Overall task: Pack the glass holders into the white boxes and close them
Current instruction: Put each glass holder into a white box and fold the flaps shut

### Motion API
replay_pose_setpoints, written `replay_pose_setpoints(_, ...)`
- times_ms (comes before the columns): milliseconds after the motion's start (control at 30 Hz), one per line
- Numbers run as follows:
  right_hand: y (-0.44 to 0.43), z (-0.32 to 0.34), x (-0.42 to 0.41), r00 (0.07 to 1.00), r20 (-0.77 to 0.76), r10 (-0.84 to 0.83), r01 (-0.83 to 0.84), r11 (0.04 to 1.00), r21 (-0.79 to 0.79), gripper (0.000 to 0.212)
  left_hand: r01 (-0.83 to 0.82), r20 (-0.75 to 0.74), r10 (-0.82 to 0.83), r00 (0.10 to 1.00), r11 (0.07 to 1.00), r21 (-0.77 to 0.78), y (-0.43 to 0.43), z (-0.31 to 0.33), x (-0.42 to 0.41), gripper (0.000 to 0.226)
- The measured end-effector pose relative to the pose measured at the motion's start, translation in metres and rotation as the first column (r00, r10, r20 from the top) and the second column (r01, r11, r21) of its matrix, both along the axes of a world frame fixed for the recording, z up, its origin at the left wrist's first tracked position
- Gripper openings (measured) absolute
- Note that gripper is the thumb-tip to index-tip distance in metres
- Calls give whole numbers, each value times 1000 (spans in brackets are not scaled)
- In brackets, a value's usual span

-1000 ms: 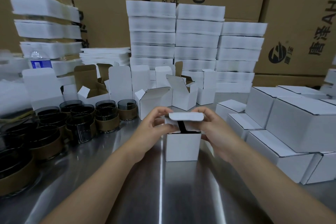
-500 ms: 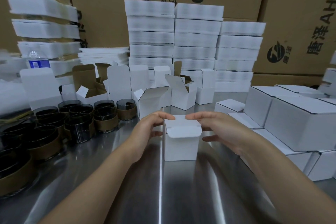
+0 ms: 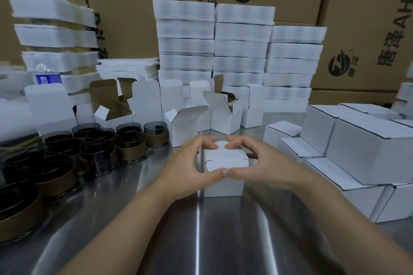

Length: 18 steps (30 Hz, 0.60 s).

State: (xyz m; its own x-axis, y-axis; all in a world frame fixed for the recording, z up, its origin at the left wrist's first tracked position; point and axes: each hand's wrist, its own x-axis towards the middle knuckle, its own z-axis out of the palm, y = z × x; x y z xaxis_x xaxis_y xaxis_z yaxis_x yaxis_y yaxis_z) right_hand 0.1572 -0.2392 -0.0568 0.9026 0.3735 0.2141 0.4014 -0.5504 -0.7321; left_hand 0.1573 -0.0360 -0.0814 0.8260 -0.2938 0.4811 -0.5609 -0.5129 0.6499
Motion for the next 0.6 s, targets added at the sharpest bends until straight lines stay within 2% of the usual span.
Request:
replay_pose_setpoints(100,2,-1,1,999,32,-7,7,1000,-2,58,4,23,-5,1000,999,35,0,-1,0,53)
replay_pose_setpoints(233,4,-1,0,999,42,-14,12,999,38,45,38,71,-42,997,998,52,-2,0,-2,52)
replay_pose_setpoints(467,5,1,0,994,100,-52,48,998,35,34,47,36,-46,998,999,-28,-3,2,0,48)
replay_pose_setpoints(600,5,1,-1,991,111,-81,80,997,9,40,32,-15,-33,999,995,-97,-2,0,4,44)
